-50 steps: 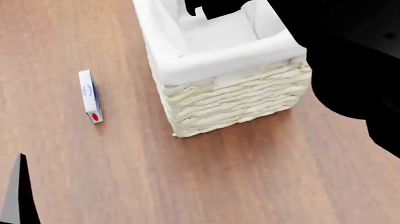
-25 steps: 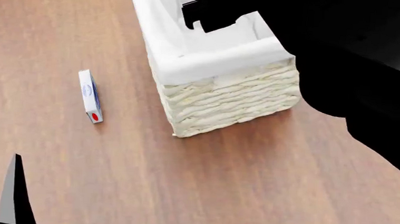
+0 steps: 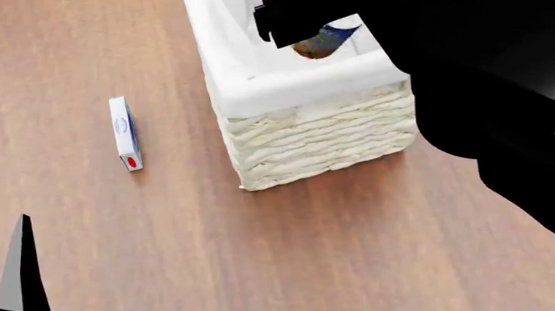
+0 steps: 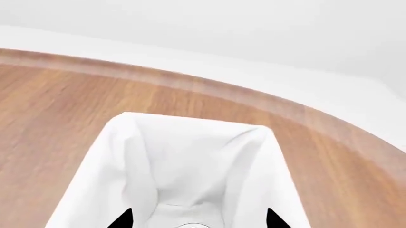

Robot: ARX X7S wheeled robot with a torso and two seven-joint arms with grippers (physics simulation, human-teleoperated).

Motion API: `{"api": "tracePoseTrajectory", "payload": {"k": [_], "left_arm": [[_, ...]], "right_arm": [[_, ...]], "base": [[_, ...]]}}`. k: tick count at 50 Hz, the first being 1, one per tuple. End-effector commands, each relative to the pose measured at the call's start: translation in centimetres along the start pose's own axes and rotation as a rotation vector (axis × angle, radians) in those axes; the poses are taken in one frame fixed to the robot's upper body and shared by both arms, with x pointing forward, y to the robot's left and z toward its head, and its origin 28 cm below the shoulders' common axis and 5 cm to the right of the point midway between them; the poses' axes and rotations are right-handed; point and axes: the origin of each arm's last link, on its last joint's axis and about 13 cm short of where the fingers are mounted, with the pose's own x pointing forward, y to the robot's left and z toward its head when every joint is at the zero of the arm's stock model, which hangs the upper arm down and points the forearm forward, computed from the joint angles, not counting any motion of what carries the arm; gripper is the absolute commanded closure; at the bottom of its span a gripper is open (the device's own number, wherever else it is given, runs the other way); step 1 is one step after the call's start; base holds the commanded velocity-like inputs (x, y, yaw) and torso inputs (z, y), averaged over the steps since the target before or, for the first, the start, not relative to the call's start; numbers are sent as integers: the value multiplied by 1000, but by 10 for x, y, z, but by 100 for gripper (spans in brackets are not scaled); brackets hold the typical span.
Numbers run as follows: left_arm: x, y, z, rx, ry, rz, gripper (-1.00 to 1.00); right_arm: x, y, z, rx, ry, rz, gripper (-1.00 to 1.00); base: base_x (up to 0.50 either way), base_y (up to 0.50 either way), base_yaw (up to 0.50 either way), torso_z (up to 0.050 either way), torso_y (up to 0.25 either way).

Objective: Pick up the alphabet soup and the cream cheese box, and put them in the basket.

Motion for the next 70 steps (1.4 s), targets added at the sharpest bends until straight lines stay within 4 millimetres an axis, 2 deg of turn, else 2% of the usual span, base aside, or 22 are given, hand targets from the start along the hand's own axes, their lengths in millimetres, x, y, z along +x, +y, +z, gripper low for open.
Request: {"api": "tracePoseTrajectory", "payload": {"k": [1,9,12,14,20,22,27,30,41,46,51,54,59,70], "left_arm": [[0,0,-1,1,1,1,-100],[-1,0,-1,-1,4,0,-100],[0,0,-1,-1,2,1,-100],[0,0,-1,2,3,1,-100],[-1,0,-1,1,5,1,-100],[-1,0,-2,1,7,2,-100],[-1,0,-2,-1,5,1,-100],[-1,0,-1,-2,4,0,-100],[-1,-1,-3,-4,6,-7,-100],[-1,-2,-4,-6,9,-14,-100],[-1,-2,-2,-3,8,-14,-100],[0,-2,-1,-1,7,-9,-100],[0,-2,-1,0,5,-12,-100],[0,-4,-1,2,1,-16,-100]], "right_arm": [[0,-3,9,-33,-24,-7,-100],[0,-1,3,-39,-21,-4,-100],[0,-3,9,-40,-22,-5,-100],[1,-1,4,-40,-22,-5,-100],[-3,0,6,-46,-41,-5,-100],[-10,0,13,-55,-76,-15,-100],[-28,2,13,-97,-150,-65,-100],[-41,6,5,-52,-172,-51,-100],[-101,24,-10,-110,-280,-104,-100],[-123,36,-27,-112,-293,-108,-100],[-136,45,-39,-114,-320,-126,-100],[-145,54,-59,-162,-347,-177,-100],[-154,67,-81,-238,-374,-222,-100],[-163,80,-122,-111,-350,-259,-100]], "base": [[0,0,0,0,0],[0,0,0,0,0],[0,0,0,0,0],[0,0,0,0,0],[0,0,0,0,0],[0,0,0,0,0],[0,0,0,0,0],[0,0,0,0,0],[0,0,0,0,0],[0,0,0,0,0],[0,0,0,0,0],[0,0,0,0,0],[0,0,0,0,0],[0,0,0,0,0]]}}
